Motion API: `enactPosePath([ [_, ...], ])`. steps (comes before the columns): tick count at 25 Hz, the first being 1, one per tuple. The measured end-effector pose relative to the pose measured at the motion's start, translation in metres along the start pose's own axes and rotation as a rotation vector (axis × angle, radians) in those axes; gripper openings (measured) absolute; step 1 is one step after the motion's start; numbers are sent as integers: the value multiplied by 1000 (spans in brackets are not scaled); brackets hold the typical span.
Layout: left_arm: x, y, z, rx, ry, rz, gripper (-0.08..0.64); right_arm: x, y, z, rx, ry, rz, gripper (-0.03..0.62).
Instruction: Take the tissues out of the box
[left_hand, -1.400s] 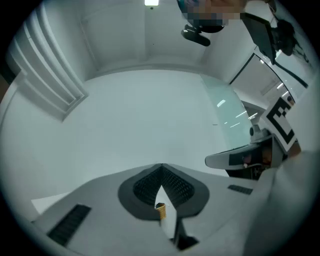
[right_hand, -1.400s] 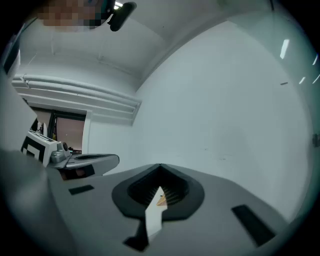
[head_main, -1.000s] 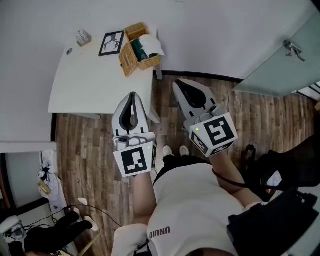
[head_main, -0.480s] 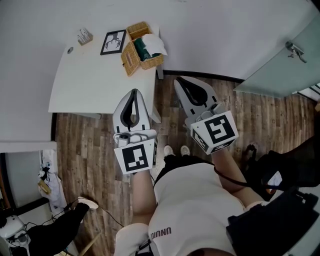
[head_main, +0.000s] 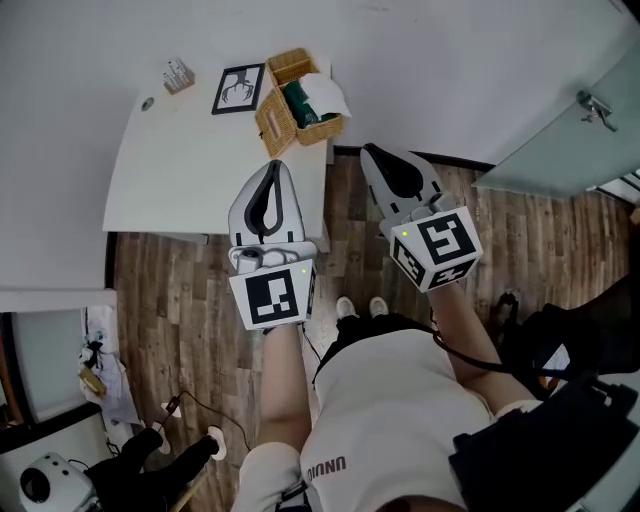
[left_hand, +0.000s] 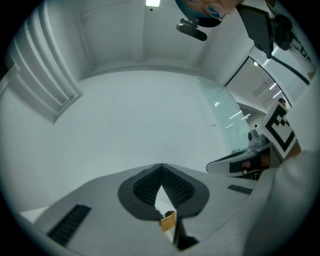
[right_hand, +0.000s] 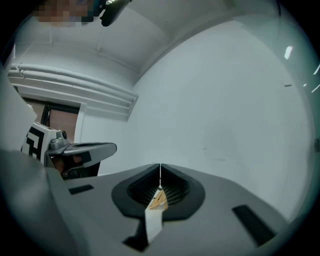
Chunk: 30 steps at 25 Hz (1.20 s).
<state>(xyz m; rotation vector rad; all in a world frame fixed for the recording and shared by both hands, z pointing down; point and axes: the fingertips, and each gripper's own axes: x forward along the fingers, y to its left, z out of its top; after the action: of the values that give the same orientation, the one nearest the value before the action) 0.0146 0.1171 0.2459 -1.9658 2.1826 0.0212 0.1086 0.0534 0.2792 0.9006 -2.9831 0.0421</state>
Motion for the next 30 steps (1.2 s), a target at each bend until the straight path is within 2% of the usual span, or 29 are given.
enactPosePath([
  [4, 17, 12, -2, 11, -9, -33, 11, 14, -2, -1, -10, 8, -31, 20],
  [7, 28, 25, -6, 49, -14, -53, 11, 22, -2, -3, -11, 15, -49, 20],
  [13, 39, 38, -11, 37, -14, -75, 11, 24, 0, -10, -11, 28, -83, 20],
  [19, 48, 43, -20, -1, -11, -74, 11, 29, -1, -17, -13, 43, -85, 20],
  [30, 83, 61, -45, 7, 30, -51, 11, 82, -30, -33, 25, 71, -77, 21],
])
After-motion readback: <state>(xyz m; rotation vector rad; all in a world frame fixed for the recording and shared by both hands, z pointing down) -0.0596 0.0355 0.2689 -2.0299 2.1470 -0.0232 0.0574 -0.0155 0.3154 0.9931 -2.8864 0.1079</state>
